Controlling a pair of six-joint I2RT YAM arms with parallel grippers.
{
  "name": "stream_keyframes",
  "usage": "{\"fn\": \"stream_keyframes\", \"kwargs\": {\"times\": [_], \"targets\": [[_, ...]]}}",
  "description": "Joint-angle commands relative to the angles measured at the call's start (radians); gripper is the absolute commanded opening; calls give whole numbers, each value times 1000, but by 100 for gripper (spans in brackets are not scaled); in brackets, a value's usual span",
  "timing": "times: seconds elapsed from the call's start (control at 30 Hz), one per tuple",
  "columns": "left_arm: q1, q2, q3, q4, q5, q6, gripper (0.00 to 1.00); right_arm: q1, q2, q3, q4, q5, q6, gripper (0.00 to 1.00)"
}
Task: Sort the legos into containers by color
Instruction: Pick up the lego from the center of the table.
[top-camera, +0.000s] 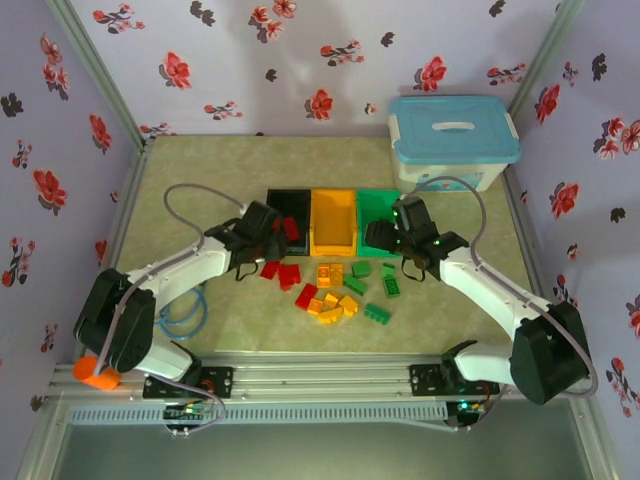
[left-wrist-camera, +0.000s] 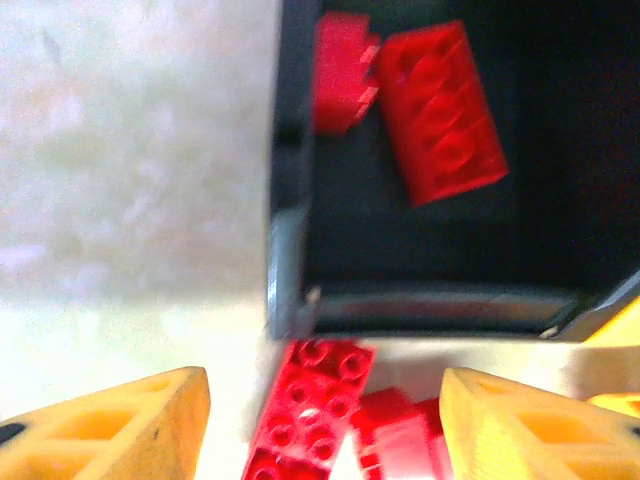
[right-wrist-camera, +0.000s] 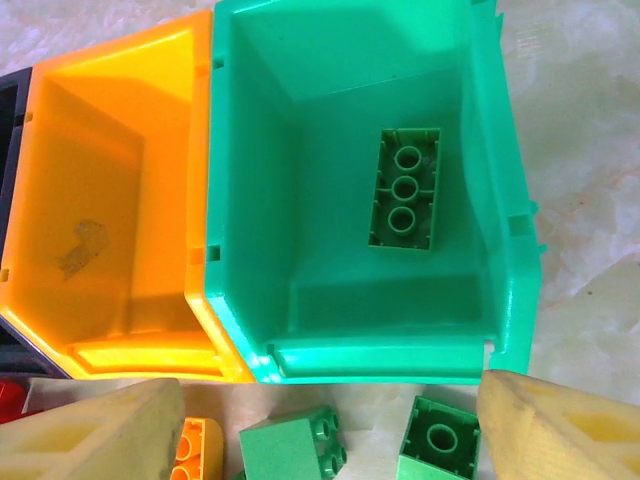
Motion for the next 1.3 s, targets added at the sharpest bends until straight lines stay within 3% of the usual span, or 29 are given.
{"fn": "stream_keyframes", "kwargs": {"times": [0.0,0.27,0.67,1.27], "targets": [[8,-34,-81,83,27,-45,61,13,26,25,27,-13,-4,77],[9,9,-147,149,56,-47,57,28,58,39,34,-11,1,77],[7,130,-82,111,88,-2,55,30,45,18,31,6,5,77],[-25,124,-166,146,49,-75,53,30,46,28,33,7,8,77]]}}
